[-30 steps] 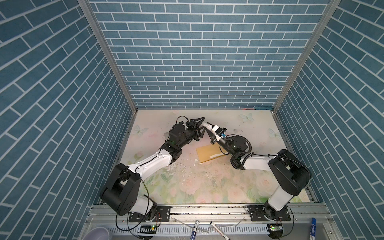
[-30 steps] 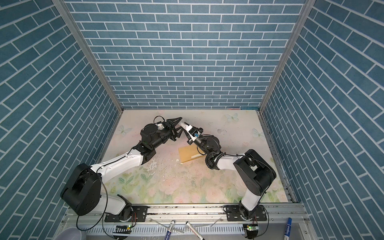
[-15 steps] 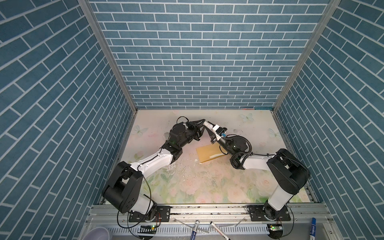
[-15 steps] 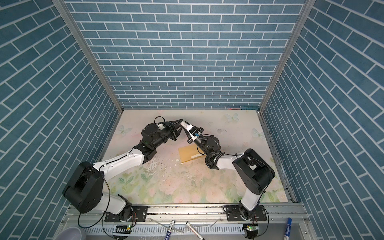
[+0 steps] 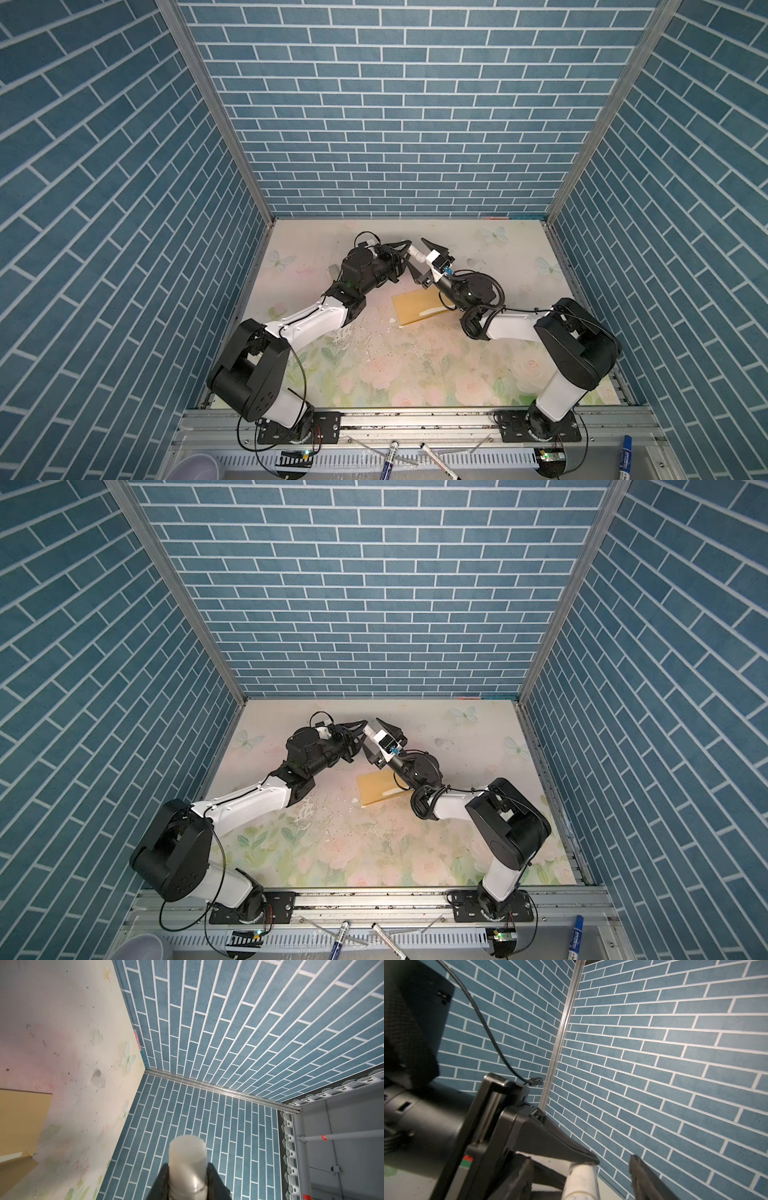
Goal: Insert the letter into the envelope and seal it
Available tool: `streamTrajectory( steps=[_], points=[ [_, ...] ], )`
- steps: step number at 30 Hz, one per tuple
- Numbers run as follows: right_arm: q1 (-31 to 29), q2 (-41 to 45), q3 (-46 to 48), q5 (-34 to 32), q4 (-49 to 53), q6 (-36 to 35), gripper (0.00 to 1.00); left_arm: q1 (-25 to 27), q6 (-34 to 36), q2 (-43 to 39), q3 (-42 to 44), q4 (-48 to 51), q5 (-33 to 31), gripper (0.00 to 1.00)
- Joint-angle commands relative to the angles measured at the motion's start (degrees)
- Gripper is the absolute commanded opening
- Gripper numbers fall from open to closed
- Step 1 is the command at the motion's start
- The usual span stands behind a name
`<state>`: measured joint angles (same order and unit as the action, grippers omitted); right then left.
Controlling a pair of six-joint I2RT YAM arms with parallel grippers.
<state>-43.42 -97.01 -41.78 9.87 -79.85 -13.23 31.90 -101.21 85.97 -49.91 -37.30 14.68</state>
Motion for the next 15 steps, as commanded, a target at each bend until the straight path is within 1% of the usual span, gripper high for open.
streamTrajectory(
  steps=[1, 3, 6, 9, 10, 11, 13, 15],
  points=[
    [-0.54, 3.16, 3.22, 1.13, 0.18, 0.91, 0.74, -1.24, 10.28, -2.21, -0.8, 3.3, -0.21, 0.0],
    [-0.53, 5.01, 5.14, 0.87, 0.94, 2.0, 0.75, -1.74, 15.82, -3.38, -0.8, 7.37, -0.88, 0.0],
    [-0.53, 9.19, 7.8, 0.34, 5.08, 3.87, 0.75, -2.1, 27.08, -5.79, -1.35, 14.87, -3.39, 0.0],
    [-0.54, 14.44, 9.23, -1.32, 13.71, 7.4, 0.75, -2.1, 41.39, -8.05, -3.13, 23.68, -6.89, 0.0],
    [-0.53, 16.55, 9.46, -2.42, 18.08, 9.17, 0.76, -2.08, 46.05, -8.79, -3.58, 25.94, -7.91, 0.0],
    [-0.53, 18.69, 9.44, -3.43, 23.19, 10.58, 0.78, -2.11, 49.76, -9.58, -3.7, 28.13, -9.35, 0.0],
    [-0.53, 22.99, 8.81, -5.16, 33.61, 13.36, 0.87, -2.08, 56.42, -11.0, -3.38, 30.68, -11.71, 0.0],
    [-0.53, 26.71, 7.85, -8.44, 44.08, 16.75, 0.87, -2.1, 62.88, -12.33, -2.71, 31.86, -13.26, 0.0]
  ],
)
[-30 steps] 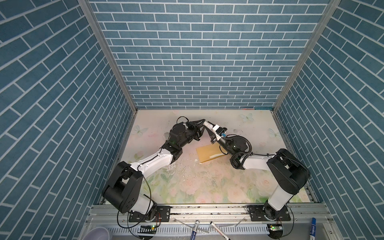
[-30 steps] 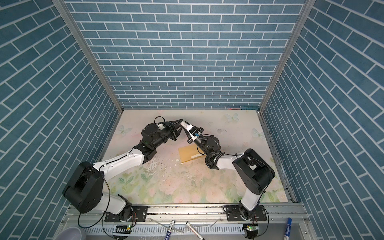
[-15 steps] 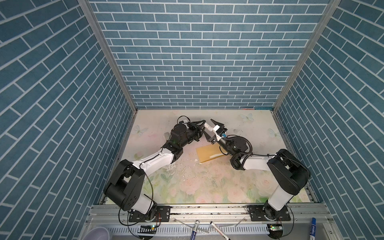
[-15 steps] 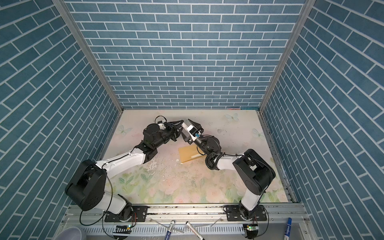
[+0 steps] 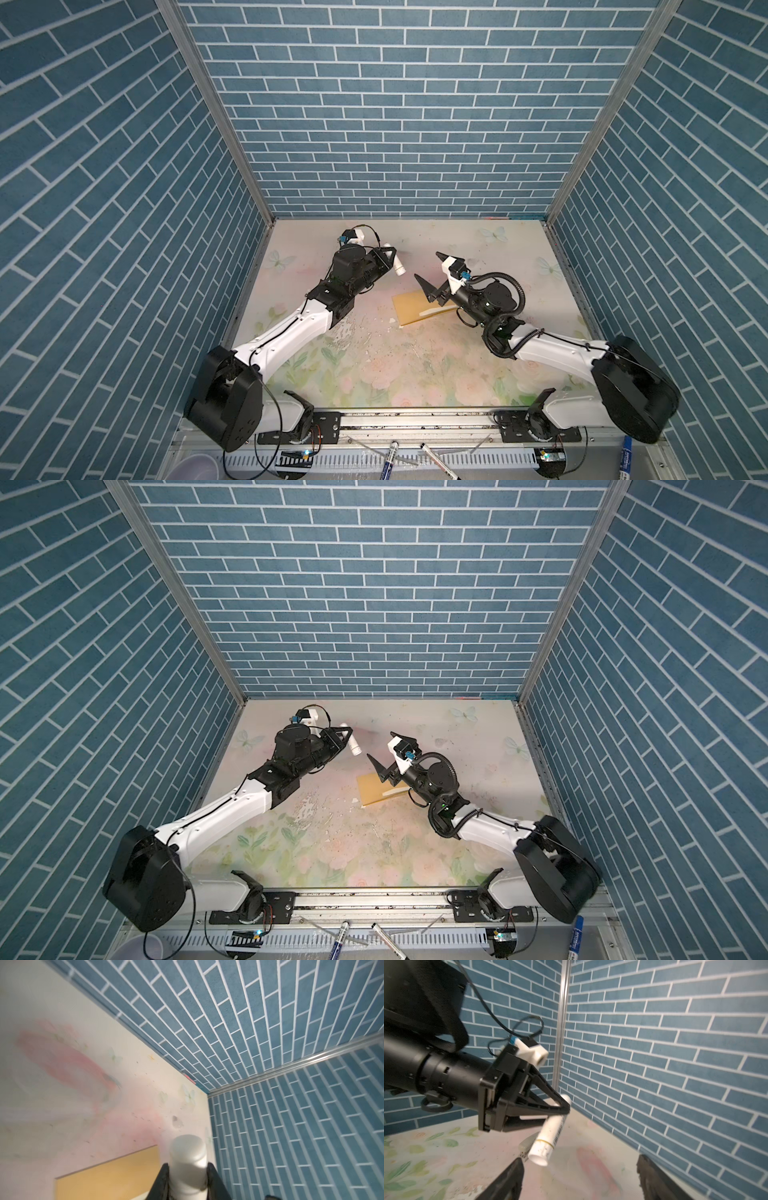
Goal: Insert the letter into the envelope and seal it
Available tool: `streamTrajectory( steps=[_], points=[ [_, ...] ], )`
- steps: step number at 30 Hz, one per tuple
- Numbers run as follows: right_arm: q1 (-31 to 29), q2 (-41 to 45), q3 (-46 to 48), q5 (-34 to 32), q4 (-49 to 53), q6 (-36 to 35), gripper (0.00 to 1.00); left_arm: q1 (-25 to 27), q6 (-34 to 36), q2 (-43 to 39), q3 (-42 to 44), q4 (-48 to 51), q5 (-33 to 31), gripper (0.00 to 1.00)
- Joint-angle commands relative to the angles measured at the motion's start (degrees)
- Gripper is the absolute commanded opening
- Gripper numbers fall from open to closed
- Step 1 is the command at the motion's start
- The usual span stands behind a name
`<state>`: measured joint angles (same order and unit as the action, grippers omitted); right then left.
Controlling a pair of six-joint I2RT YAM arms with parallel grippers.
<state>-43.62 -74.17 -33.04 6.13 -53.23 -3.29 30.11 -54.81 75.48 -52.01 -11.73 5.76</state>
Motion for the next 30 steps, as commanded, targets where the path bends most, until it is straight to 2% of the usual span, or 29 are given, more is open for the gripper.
streamTrajectory(
  steps=[1, 6, 11, 17, 21, 27, 30],
  points=[
    [-0.33, 5.52, -1.56, -6.47, 22.88, 8.88, 0.87, -0.3, 19.33, -2.36, -0.19, 6.68, -4.98, 0.0],
    [-0.34, 11.02, -7.14, -15.19, 48.68, 20.15, 0.88, -0.22, 27.98, -4.14, 2.71, 5.23, -6.63, 0.0],
    [-0.33, 10.26, -12.81, -18.83, 63.62, 35.75, 0.86, -0.23, 30.02, -4.26, 4.36, 3.47, -6.24, 0.0],
    [-0.38, 2.72, -19.2, -17.88, 73.75, 56.34, 0.82, -0.23, 30.73, -4.46, 5.73, 3.16, -6.06, 0.0],
    [-0.34, -2.58, -22.0, -15.53, 76.74, 66.74, 0.81, -0.23, 30.82, -5.22, 6.99, 2.86, -6.28, 0.0],
    [-0.42, -7.54, -23.64, -14.27, 79.72, 75.39, 0.75, -0.23, 30.81, -6.22, 8.35, 2.67, -6.9, 0.0],
    [-0.42, -9.98, -24.15, -13.44, 80.04, 77.41, 0.71, -0.23, 30.81, -6.51, 8.75, 2.41, -7.3, 0.0]
  ],
)
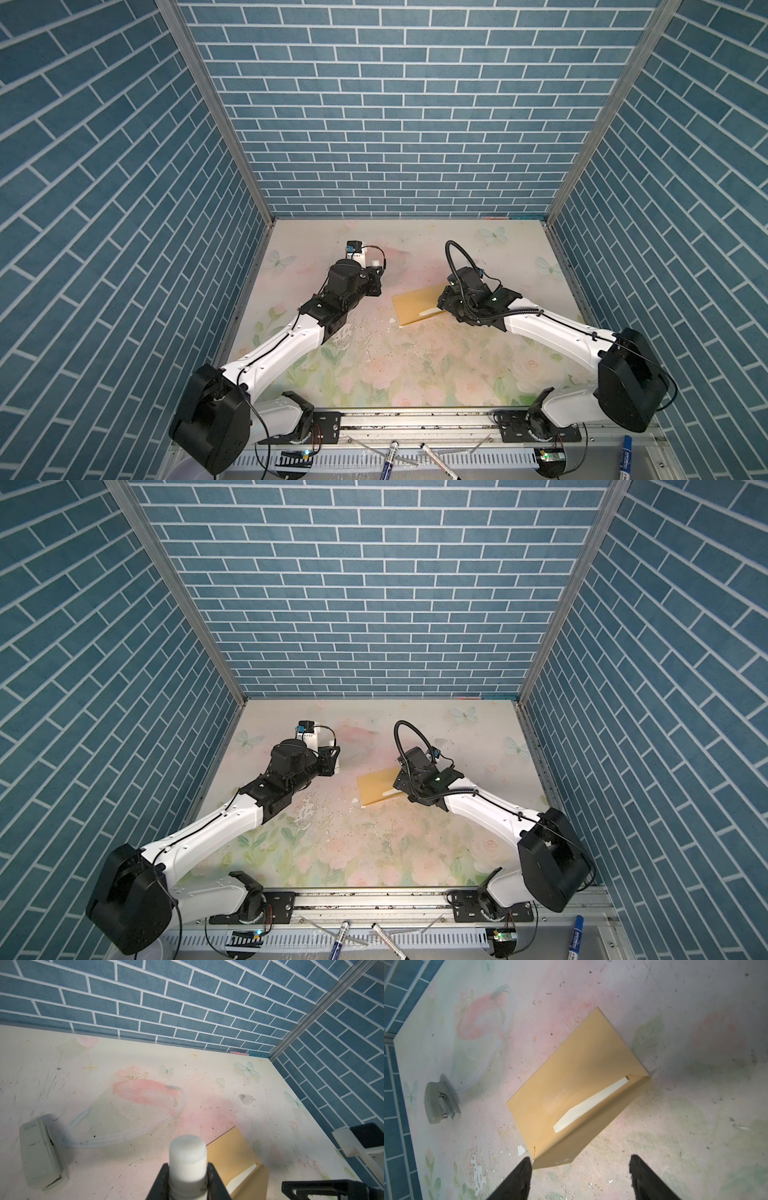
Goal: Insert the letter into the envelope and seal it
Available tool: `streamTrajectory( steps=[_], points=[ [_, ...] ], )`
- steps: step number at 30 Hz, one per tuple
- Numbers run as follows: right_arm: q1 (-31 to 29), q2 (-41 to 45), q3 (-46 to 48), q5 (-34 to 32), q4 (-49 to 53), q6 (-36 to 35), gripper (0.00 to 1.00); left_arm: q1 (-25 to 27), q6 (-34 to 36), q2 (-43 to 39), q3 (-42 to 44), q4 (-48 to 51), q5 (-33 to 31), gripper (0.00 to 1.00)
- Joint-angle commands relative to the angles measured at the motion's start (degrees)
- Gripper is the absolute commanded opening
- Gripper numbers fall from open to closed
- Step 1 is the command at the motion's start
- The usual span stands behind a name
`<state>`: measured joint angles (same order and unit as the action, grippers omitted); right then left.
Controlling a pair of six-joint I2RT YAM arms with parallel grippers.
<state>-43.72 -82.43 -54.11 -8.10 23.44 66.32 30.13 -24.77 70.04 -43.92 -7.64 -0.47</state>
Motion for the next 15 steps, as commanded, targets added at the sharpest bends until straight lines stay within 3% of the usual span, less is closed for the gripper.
streamTrajectory(
  steps=[1, 8, 15],
  points=[
    [-0.31, -2.54, -3.42, 1.08, 3.57, 8.22, 0.69, -0.25, 0.8, -1.09, 0.77, -1.76, -1.11, 0.0],
    [-0.31, -7.91, -5.31, 4.05, 1.74, 8.67, 0.6, -0.25, 0.78, -1.04, 0.99, -1.85, -1.13, 0.0],
    [-0.3, -11.66, -5.65, 5.1, -0.33, 8.17, 0.45, -0.25, 0.61, -0.8, 1.24, -2.05, -1.38, 0.0]
  ],
)
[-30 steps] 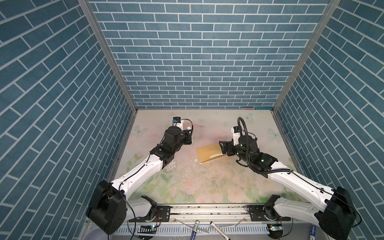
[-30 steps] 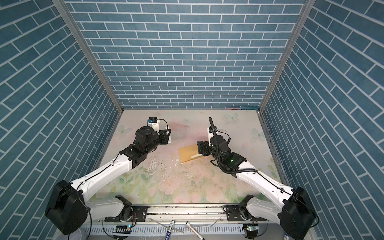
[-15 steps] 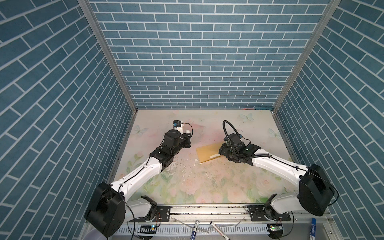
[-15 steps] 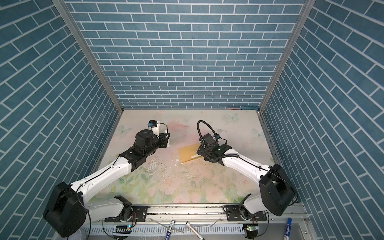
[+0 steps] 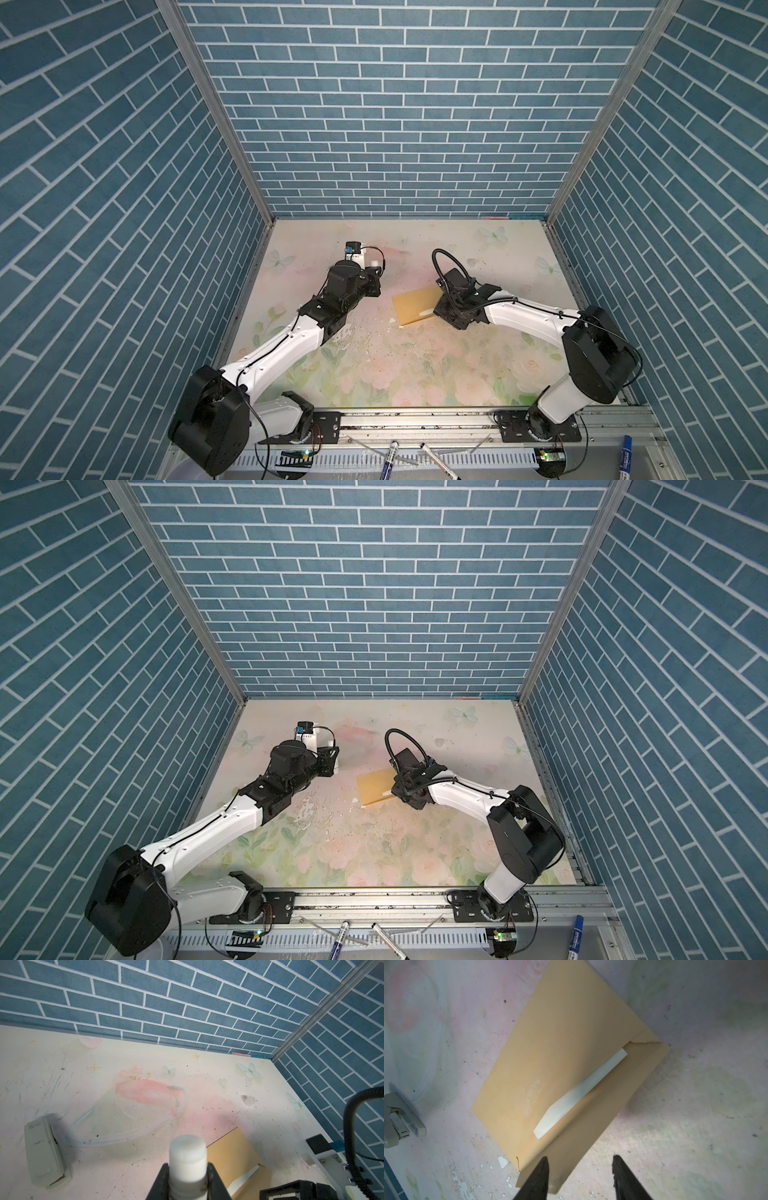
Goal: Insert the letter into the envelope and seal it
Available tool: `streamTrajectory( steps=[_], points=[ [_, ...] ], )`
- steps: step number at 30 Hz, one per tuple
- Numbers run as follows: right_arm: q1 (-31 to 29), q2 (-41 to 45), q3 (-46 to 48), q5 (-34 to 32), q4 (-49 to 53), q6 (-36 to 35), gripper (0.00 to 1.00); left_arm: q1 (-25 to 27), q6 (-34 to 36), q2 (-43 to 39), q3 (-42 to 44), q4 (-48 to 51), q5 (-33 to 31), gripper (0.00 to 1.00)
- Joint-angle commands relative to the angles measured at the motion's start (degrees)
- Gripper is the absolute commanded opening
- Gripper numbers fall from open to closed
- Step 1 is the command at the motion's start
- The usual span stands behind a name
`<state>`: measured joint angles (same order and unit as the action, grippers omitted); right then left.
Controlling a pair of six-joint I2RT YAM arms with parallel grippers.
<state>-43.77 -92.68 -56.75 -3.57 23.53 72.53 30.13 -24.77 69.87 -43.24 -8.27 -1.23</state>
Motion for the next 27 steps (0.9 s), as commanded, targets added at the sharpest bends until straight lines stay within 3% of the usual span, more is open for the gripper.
streamTrajectory(
  steps=[1, 8, 14, 19, 27],
  points=[
    [-0.26, -1.89, -3.09, 0.59, -0.53, 1.83, 0.42, -0.25, 0.61, -0.61, 0.62, -1.35, -0.61, 0.0],
    [-0.26, -2.29, -3.16, 0.24, -0.92, -1.35, 0.17, -0.25, 0.78, -0.26, 0.74, -1.48, -0.57, 0.0],
    [0.45, -0.31, -3.0, -0.82, -0.3, -11.64, 0.02, -0.25, 0.96, -0.25, 1.34, -2.3, -0.09, 0.0],
    [3.71, 1.64, -4.14, 3.45, 0.85, -26.41, 0.0, -0.25, 1.28, -0.49, 2.61, -4.82, 1.25, 0.0],
    [10.96, -0.52, -11.49, 15.87, 7.18, -51.25, 0.0, 0.1, 3.1, 0.22, 5.49, -10.58, 4.69, 0.0]
  ],
)
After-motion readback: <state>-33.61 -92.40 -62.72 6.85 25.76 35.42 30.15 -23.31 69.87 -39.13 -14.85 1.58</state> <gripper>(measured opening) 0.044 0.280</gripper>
